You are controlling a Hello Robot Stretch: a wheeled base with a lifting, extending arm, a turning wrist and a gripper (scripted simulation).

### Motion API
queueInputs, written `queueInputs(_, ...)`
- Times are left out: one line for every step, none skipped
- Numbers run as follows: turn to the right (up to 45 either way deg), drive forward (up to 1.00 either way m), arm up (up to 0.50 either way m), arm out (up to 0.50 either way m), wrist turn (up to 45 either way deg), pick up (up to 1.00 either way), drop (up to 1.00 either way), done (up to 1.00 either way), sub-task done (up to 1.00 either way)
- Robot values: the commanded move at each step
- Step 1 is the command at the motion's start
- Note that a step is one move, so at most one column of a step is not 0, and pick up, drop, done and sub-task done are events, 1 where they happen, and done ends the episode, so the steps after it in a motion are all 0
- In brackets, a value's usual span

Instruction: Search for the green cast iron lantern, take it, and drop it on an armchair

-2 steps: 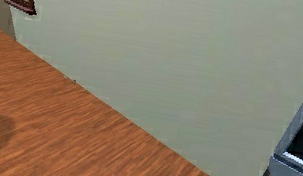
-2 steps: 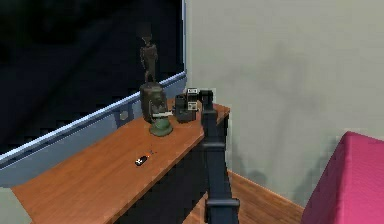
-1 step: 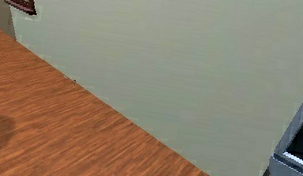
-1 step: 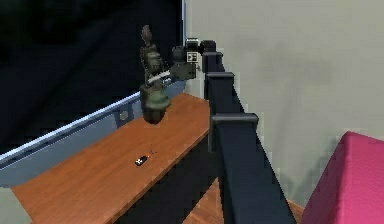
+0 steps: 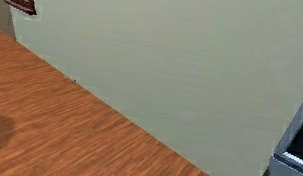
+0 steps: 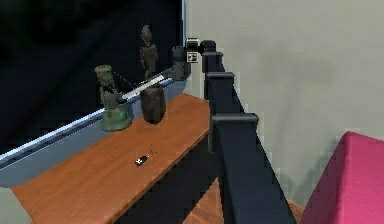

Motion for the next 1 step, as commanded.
queueInputs(0.0,0.0,0.0,0.0,-45.0,0.0,0.0,0.0,0.0)
